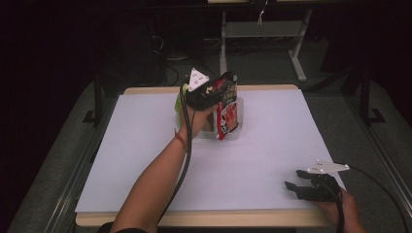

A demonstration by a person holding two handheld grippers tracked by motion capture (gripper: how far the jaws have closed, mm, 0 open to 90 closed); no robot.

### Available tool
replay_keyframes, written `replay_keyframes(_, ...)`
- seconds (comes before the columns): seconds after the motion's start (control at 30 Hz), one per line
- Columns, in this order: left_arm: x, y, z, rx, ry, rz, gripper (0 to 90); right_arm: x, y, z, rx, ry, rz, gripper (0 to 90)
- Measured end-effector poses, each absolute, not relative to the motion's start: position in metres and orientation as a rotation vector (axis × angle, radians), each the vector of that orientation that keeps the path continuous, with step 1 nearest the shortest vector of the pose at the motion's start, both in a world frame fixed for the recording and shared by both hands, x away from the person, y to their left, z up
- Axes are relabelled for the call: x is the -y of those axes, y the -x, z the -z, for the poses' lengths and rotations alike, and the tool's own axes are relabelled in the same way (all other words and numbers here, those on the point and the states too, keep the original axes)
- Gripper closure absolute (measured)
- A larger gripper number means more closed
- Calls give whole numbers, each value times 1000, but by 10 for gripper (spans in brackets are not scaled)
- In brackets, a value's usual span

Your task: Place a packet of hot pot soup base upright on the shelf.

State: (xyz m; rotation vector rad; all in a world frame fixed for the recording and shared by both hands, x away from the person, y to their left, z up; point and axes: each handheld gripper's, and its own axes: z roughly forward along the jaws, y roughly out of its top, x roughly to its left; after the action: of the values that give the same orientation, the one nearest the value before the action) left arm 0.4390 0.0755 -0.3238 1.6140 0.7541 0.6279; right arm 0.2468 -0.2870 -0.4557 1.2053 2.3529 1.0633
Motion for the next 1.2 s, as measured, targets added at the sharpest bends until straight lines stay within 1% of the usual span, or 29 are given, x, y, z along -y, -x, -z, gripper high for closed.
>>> replay_keyframes(0.07, -79, -437, 326, -777, -1607, -602, 414, 287, -247, 456, -2354, -1207, -1061, 344)
replay_keyframes(0.2, -83, -430, 331, -765, -1632, -597, 376, 287, -246, 456, -2354, -1202, -1061, 339)
replay_keyframes(0.27, -83, -427, 336, -758, -1663, -559, 360, 286, -246, 456, -2354, -1199, -1058, 338)
replay_keyframes(0.43, -82, -418, 345, -782, -1704, -542, 320, 285, -246, 456, -2356, -1203, -1054, 336)
replay_keyframes(0.5, -82, -417, 350, -793, -1725, -525, 276, 285, -246, 456, -2359, -1196, -1049, 334)
replay_keyframes(0.53, -83, -415, 352, -790, -1710, -530, 277, 285, -246, 456, -2358, -1196, -1048, 334)
replay_keyframes(0.63, -81, -417, 351, -798, -1712, -530, 270, 285, -246, 456, -2357, -1197, -1047, 333)
replay_keyframes(0.77, -73, -427, 345, -829, -1744, -536, 202, 284, -246, 456, -2358, -1192, -1040, 332)
replay_keyframes(0.87, -66, -436, 338, -832, -1763, -587, 192, 284, -246, 456, -2358, -1192, -1044, 332)
replay_keyframes(1.0, -61, -449, 335, -858, -1769, -602, 180, 285, -245, 456, -2357, -1194, -1049, 332)
replay_keyframes(1.07, -60, -456, 335, -873, -1768, -578, 179, 285, -245, 456, -2356, -1191, -1049, 332)
replay_keyframes(1.13, -60, -460, 334, -874, -1761, -599, 180, 286, -244, 456, -2353, -1191, -1051, 331)
replay_keyframes(1.2, -58, -465, 335, -877, -1787, -569, 204, 286, -244, 456, -2352, -1193, -1053, 333)
